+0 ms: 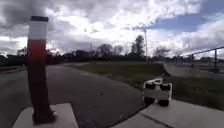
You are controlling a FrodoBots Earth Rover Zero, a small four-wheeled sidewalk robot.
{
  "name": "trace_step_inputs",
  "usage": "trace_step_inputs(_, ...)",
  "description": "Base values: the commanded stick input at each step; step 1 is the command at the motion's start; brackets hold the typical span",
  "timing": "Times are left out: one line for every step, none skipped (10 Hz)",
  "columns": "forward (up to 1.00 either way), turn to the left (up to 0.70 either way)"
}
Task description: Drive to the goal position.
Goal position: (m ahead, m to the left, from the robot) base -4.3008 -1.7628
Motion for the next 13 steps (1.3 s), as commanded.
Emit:
trace_step_inputs(0.06, 0.0)
trace_step_inputs(0.06, 0.0)
trace_step_inputs(0.06, 0.0)
trace_step_inputs(0.06, 0.0)
trace_step_inputs(0.06, 0.0)
trace_step_inputs(0.06, 0.0)
trace_step_inputs(0.06, 0.0)
trace_step_inputs(0.06, 0.0)
trace_step_inputs(0.06, 0.0)
trace_step_inputs(0.06, 0.0)
trace_step_inputs(0.05, 0.0)
trace_step_inputs(0.05, 0.0)
trace_step_inputs(0.05, 0.0)
